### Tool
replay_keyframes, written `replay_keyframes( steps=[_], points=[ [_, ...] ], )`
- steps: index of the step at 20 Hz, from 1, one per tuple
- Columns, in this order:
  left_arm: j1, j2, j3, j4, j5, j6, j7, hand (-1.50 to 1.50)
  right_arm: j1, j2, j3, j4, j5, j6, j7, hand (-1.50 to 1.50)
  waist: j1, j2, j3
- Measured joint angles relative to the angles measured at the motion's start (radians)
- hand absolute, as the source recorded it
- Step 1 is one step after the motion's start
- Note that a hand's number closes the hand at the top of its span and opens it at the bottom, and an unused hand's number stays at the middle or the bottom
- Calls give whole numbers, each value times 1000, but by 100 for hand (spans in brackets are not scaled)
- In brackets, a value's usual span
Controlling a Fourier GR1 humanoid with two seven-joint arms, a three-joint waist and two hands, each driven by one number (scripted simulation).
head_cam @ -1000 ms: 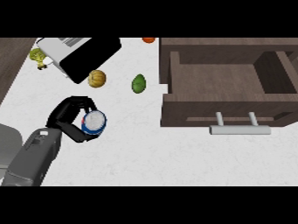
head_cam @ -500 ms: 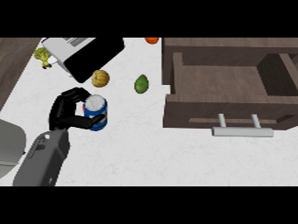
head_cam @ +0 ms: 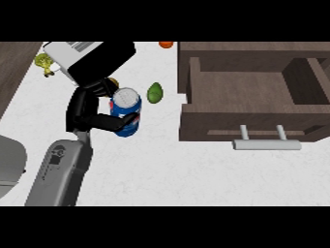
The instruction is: Pick up the can, place it into the drawer and close the drawer
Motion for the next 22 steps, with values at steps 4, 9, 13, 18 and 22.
replay_keyframes(
  steps=[4,9,13,18,22],
  points=[
    [-71,-9,-71,-84,-2,72,136,150,4,-13,-14,-3,-21,18,1,-150,-8,2,0],
    [-164,-16,-188,-144,-4,191,276,150,3,-5,-10,-11,-13,14,6,-150,-14,4,0],
    [-265,-18,-240,-135,-16,260,339,150,-4,-7,-18,-16,-17,15,16,-150,-18,6,-1],
    [-433,-19,-274,-75,-5,335,411,150,-9,-6,-15,-19,-21,14,24,-150,-23,7,-1],
    [-576,-19,-292,32,28,391,432,150,-29,-9,-6,-6,-3,5,27,-150,-28,9,-1]
  ],
)
